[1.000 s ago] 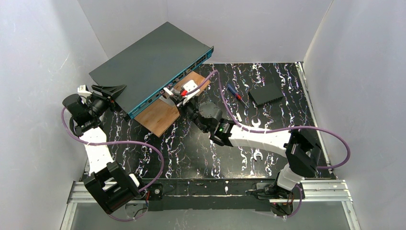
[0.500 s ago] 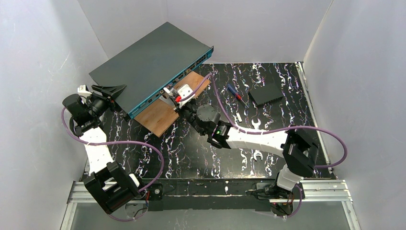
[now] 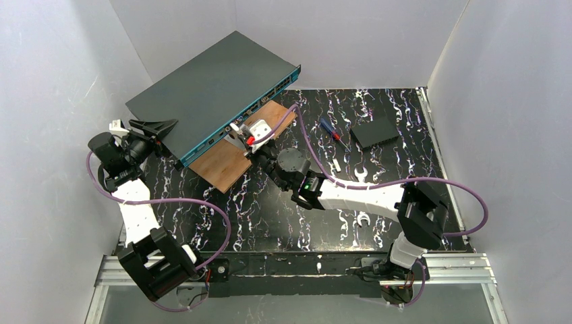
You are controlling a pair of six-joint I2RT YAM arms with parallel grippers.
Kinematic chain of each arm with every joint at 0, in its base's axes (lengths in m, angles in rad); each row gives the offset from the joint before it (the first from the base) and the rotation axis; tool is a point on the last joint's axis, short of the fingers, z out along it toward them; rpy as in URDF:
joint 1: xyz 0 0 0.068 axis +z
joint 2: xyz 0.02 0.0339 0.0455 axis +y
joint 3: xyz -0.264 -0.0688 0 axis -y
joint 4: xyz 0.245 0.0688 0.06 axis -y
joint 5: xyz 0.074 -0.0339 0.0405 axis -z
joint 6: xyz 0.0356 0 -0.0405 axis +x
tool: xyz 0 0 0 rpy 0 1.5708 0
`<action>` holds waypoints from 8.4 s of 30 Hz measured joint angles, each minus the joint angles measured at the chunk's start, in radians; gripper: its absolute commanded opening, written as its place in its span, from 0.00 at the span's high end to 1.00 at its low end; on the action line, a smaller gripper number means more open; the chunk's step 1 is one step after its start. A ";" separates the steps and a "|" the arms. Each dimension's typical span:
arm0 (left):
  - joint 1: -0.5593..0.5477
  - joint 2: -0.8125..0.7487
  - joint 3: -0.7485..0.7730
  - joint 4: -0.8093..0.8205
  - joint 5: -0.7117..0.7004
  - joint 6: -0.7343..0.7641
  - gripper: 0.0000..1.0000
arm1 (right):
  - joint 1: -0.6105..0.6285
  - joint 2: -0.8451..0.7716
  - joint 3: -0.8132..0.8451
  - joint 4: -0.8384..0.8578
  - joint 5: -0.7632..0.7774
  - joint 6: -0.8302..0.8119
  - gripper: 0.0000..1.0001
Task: Insert the plug into the switch port
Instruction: Insert the connector into the switch port.
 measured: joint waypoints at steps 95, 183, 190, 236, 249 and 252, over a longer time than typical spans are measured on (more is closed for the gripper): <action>0.000 0.006 -0.002 0.023 -0.017 -0.016 1.00 | -0.043 0.018 -0.025 0.093 -0.180 -0.044 0.99; -0.002 -0.003 -0.006 0.012 -0.010 0.001 1.00 | -0.109 0.130 0.039 0.202 -0.276 0.047 0.83; -0.002 -0.004 -0.006 0.010 -0.006 0.002 1.00 | -0.109 0.079 0.039 0.096 -0.256 0.059 0.52; -0.002 -0.004 -0.006 0.010 -0.006 0.003 1.00 | -0.124 0.039 0.037 -0.023 -0.362 0.099 0.99; -0.002 -0.004 -0.006 0.011 -0.010 0.002 1.00 | -0.118 0.097 0.092 -0.005 -0.335 0.095 0.99; -0.002 -0.003 -0.006 0.013 -0.014 0.000 1.00 | -0.116 0.100 0.100 -0.008 -0.326 0.093 0.99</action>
